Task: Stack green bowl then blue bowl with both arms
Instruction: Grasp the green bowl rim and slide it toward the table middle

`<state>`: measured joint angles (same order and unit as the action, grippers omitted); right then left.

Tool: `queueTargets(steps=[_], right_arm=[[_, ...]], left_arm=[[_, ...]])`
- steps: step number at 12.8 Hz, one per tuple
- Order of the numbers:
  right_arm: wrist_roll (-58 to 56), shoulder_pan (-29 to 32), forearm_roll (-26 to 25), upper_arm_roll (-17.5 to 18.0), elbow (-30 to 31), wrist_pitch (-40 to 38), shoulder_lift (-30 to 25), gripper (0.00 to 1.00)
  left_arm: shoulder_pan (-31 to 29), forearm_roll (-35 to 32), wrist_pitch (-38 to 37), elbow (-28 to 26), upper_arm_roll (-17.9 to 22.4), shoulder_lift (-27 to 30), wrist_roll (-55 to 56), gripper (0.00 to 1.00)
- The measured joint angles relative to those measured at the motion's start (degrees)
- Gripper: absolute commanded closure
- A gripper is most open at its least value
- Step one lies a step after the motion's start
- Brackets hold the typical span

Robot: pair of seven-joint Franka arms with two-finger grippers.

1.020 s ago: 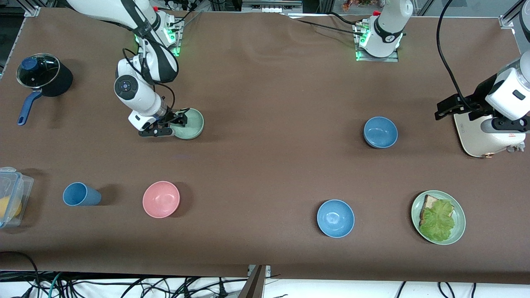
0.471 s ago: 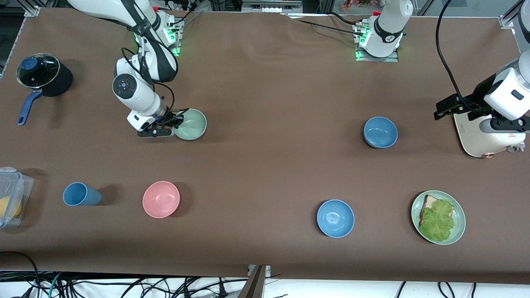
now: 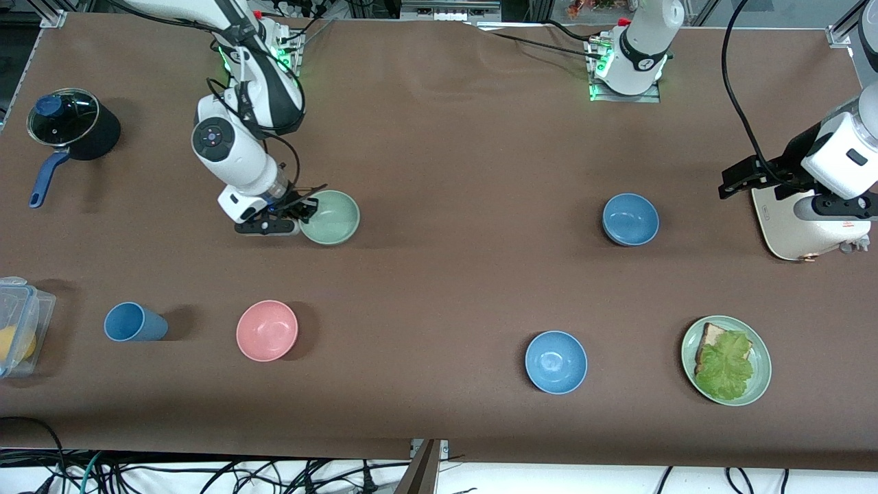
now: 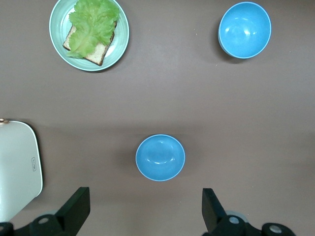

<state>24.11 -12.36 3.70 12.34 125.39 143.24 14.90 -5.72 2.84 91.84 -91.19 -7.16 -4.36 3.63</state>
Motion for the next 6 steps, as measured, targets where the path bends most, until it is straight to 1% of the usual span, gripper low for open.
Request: queueTargets(steps=[2, 6], right_arm=[[9.0, -5.5, 0.0, 0.3, -8.1, -0.9, 5.0, 1.0], [24.6, -16.9, -0.2, 0.3, -25.1, -0.9, 18.4, 1.0]], left_arm=[[0.0, 0.0, 0.0, 0.0, -0.1, 0.0, 0.0, 0.0], [0.0, 0.0, 0.0, 0.0, -0.1, 0.0, 0.0, 0.0]])
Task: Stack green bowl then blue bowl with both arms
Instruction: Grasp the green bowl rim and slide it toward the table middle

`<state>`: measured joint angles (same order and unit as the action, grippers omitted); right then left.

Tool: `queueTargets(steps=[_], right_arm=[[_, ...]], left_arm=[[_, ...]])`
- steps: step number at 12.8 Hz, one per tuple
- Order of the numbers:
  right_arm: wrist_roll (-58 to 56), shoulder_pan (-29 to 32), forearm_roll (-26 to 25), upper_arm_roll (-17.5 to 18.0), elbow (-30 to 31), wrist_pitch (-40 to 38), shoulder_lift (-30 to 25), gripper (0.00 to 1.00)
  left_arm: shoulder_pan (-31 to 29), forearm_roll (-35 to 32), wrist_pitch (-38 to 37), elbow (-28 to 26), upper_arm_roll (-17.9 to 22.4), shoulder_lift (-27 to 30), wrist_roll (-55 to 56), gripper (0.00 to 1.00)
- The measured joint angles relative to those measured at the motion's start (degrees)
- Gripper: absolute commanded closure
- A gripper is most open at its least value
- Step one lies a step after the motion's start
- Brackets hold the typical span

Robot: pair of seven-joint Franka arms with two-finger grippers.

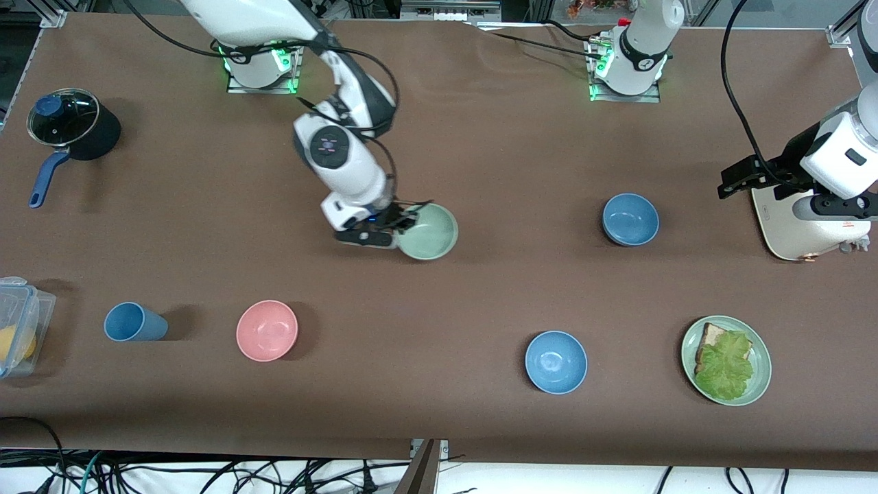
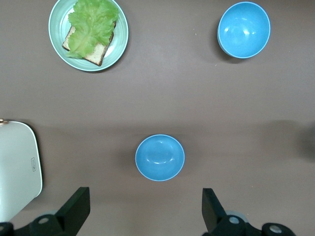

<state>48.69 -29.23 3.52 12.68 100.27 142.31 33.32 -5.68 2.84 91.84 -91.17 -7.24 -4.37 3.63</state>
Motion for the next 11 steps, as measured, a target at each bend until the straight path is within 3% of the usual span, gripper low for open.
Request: queueTargets(steps=[4, 11], right_arm=[[8.4, -7.3, -1.3, -0.2, -9.6, -0.1, 9.0, 1.0], [9.1, -8.0, -3.9, -1.6, -10.3, -0.1, 11.4, 1.0]], left_arm=[[0.0, 0.0, 0.0, 0.0, -0.1, 0.0, 0.0, 0.0], [-0.2, 0.0, 0.0, 0.0, 0.1, 0.0, 0.0, 0.0]])
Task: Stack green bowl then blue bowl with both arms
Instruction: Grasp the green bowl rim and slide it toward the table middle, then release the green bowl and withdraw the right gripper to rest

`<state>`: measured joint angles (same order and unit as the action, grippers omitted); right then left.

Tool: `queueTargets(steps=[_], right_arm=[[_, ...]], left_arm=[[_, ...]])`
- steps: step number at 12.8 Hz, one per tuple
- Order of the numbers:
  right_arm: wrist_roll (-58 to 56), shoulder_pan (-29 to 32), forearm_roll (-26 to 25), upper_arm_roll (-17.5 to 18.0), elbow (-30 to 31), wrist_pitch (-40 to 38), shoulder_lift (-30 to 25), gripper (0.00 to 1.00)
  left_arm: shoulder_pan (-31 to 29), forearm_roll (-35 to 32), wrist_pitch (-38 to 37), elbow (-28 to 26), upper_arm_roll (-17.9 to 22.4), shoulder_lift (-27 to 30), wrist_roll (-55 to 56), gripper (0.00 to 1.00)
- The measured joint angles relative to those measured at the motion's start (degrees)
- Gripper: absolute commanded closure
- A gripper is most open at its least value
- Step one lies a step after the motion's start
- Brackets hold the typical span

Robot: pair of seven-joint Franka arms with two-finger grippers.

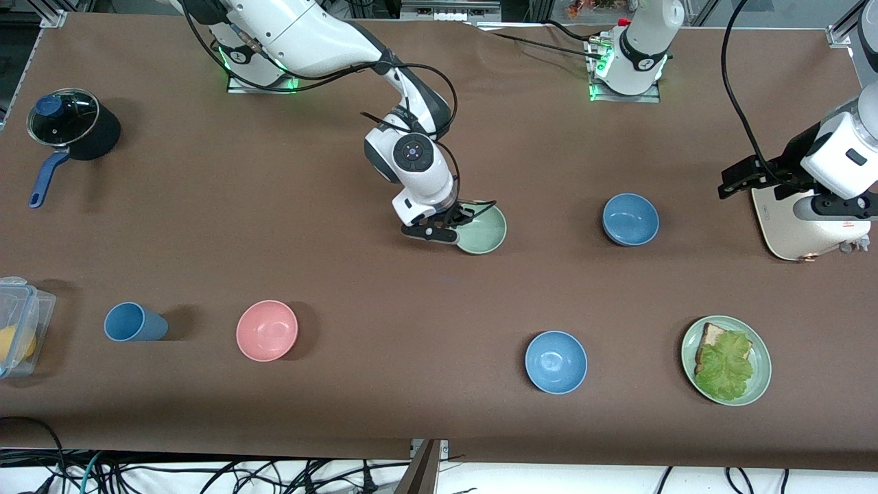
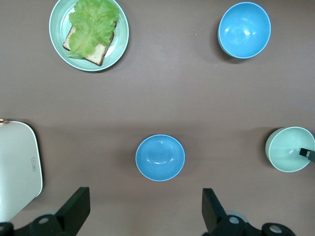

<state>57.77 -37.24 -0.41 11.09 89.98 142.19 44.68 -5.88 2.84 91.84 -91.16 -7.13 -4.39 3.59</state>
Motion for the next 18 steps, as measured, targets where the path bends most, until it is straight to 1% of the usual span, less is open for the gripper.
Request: queueTargets(steps=[3, 4, 5, 6, 9, 11, 13, 18], right_arm=[[-0.9, 0.2, -0.3, -1.2, -0.2, 0.0, 0.0, 1.0], [-1.3, 0.3, -0.3, -1.4, -0.2, 0.0, 0.0, 0.79], [-1.6, 0.4, -0.3, -1.5, -0.2, 0.0, 0.0, 0.05], [-1.7, 0.4, -0.4, -1.7, -0.2, 0.0, 0.0, 0.0], [-1.7, 0.9, -0.4, -2.3, -0.6, -0.3, -0.2, 0.0], [-2.7, 1.7, -0.6, -3.9, -1.9, -4.0, -1.9, 0.0], [-5.9, 4.0, -0.6, -5.6, -3.0, -10.4, -6.3, 0.0], [-15.9, 14.8, -0.4, -7.7, -3.4, -25.7, -21.3, 0.0]], left_arm=[[0.1, 0.0, 0.0, 0.0, 0.0, 0.0, -0.1, 0.0], [0.2, 0.0, 0.0, 0.0, -0.1, 0.0, -0.1, 0.0], [0.2, 0.0, 0.0, 0.0, -0.1, 0.0, -0.1, 0.0], [0.2, 0.0, 0.0, 0.0, -0.1, 0.0, -0.1, 0.0], [0.2, 0.0, 0.0, 0.0, -0.1, 0.0, -0.1, 0.0], [0.2, 0.0, 0.0, 0.0, -0.1, 0.0, -0.1, 0.0], [0.2, 0.0, 0.0, 0.0, -0.1, 0.0, -0.1, 0.0], [0.2, 0.0, 0.0, 0.0, -0.2, 0.0, -0.1, 0.0]])
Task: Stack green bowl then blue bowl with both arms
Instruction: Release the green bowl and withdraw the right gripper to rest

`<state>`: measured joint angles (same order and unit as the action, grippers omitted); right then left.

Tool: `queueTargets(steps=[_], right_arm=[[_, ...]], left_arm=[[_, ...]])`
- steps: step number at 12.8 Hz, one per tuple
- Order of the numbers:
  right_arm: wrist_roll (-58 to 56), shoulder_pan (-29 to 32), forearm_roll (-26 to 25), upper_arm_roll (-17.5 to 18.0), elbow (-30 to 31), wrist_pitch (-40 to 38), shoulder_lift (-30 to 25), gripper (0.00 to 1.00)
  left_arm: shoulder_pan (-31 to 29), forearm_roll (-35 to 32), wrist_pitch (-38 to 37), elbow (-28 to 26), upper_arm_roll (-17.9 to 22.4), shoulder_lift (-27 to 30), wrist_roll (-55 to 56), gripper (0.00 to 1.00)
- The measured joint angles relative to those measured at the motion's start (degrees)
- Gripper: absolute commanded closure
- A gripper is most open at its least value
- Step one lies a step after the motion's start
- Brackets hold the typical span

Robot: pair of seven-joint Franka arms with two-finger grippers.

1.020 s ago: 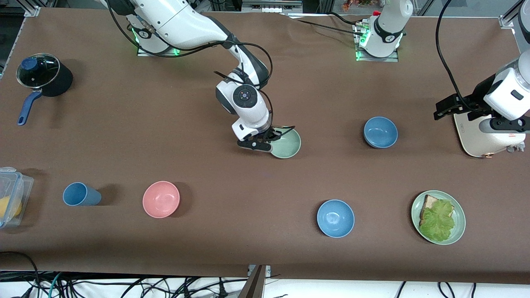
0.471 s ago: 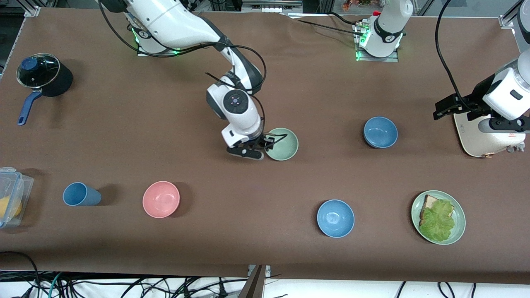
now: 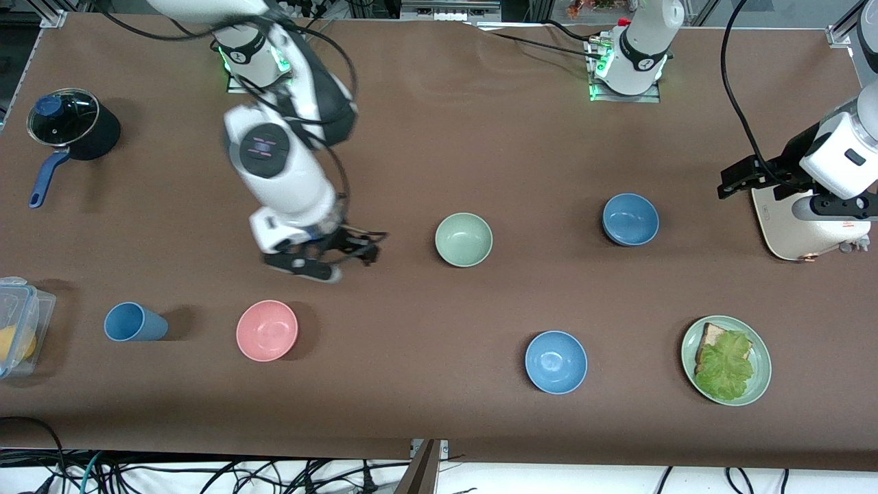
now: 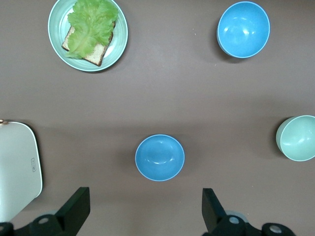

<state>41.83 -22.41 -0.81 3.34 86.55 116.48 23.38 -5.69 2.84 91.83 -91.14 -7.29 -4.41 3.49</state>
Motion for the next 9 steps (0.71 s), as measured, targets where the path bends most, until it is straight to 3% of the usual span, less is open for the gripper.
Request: queueTargets(steps=[4, 7, 9], right_arm=[[-16.3, 7.7, 6.4, -2.6, 0.1, -13.5, -9.4, 0.0], [-25.3, 14.3, 7.4, -3.7, 0.4, -22.6, -14.6, 0.0], [-26.8, 16.5, 7.4, -3.7, 2.4, -24.0, -17.9, 0.0]], left_arm=[[0.0, 0.0, 0.0, 0.0, 0.0, -0.5, 0.0, 0.0], [0.0, 0.0, 0.0, 0.0, 0.0, -0.7, 0.0, 0.0], [0.0, 0.0, 0.0, 0.0, 0.0, -0.7, 0.0, 0.0]])
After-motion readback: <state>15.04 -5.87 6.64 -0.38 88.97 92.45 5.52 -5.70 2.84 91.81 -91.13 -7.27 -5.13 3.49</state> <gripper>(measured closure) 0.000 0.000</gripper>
